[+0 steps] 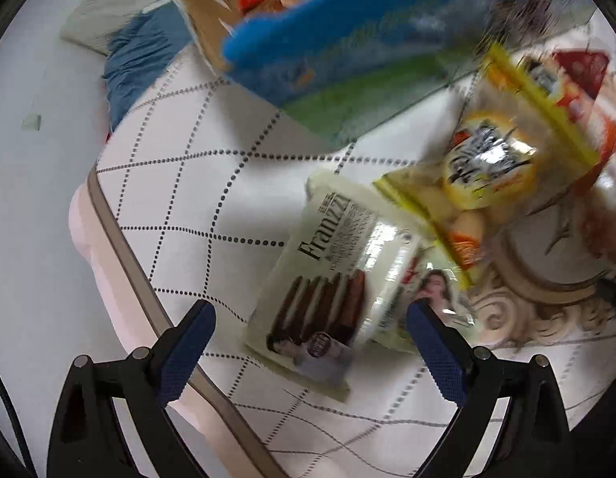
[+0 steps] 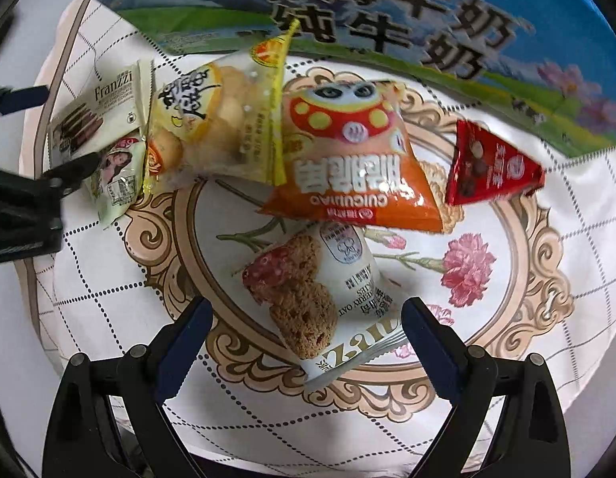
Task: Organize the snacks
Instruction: 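Withdraw both tools from the box toward the remaining snacks, then grasp the Franzzi cookie packet with the left tool while the right tool grasps the oat cookie packet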
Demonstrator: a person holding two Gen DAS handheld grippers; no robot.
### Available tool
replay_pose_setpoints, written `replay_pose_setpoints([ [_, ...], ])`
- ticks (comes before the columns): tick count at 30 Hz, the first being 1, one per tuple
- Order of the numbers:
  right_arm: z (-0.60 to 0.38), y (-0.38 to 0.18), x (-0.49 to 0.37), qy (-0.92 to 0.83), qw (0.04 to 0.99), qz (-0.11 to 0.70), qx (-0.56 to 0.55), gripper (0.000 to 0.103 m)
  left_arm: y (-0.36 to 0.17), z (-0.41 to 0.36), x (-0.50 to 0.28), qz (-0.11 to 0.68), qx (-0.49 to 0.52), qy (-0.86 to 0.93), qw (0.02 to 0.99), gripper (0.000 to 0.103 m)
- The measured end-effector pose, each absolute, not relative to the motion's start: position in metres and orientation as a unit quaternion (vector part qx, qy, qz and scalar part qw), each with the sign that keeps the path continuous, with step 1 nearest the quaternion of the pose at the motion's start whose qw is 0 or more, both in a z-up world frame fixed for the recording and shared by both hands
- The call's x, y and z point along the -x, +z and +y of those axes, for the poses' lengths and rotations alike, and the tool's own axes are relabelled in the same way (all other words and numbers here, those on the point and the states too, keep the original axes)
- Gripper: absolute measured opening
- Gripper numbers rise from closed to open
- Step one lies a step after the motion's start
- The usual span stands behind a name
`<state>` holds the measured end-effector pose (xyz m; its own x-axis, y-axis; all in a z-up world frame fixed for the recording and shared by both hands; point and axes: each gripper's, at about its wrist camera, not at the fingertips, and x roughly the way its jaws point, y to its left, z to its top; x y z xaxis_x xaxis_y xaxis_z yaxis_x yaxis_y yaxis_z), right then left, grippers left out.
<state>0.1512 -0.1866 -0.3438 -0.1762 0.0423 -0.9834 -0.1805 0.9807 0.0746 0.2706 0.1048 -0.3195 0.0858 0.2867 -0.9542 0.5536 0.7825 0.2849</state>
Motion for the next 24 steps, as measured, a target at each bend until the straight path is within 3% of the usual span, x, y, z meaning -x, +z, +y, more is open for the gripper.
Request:
replay_pose_setpoints([
  [14, -0.181, -0.367, -0.155, 0.08, 0.618, 0.78, 0.065, 0.098, -0.357, 0.1, -0.288, 0.699, -0.322, -0.168, 0.617, 0.098],
  [15, -0.182, -0.369, -0.155, 0.078, 0.617, 0.78, 0.066, 0.098, -0.359, 0.099, -0.287, 0.698, -0.32, -0.165, 0.619, 0.097],
  [19, -0.19, -0.38, -0.156, 0.073, 0.619, 0.779, 0.066, 0.098, -0.357, 0.107, -0.288, 0.696, -0.257, -0.144, 0.655, 0.071],
  [20, -0.193, -0.383, -0.157, 0.072, 0.622, 0.777, 0.065, 0.097, -0.354, 0.109, -0.287, 0.696, -0.24, -0.137, 0.663, 0.071],
  [23, -0.199, -0.391, -0.158, 0.069, 0.628, 0.774, 0.046, 0.082, -0.351, 0.121, -0.273, 0.71, -0.165, -0.109, 0.676, 0.068],
  [24, -0.201, -0.395, -0.159, 0.065, 0.63, 0.772, 0.042, 0.071, -0.352, 0.124, -0.268, 0.714, -0.144, -0.097, 0.678, 0.066],
])
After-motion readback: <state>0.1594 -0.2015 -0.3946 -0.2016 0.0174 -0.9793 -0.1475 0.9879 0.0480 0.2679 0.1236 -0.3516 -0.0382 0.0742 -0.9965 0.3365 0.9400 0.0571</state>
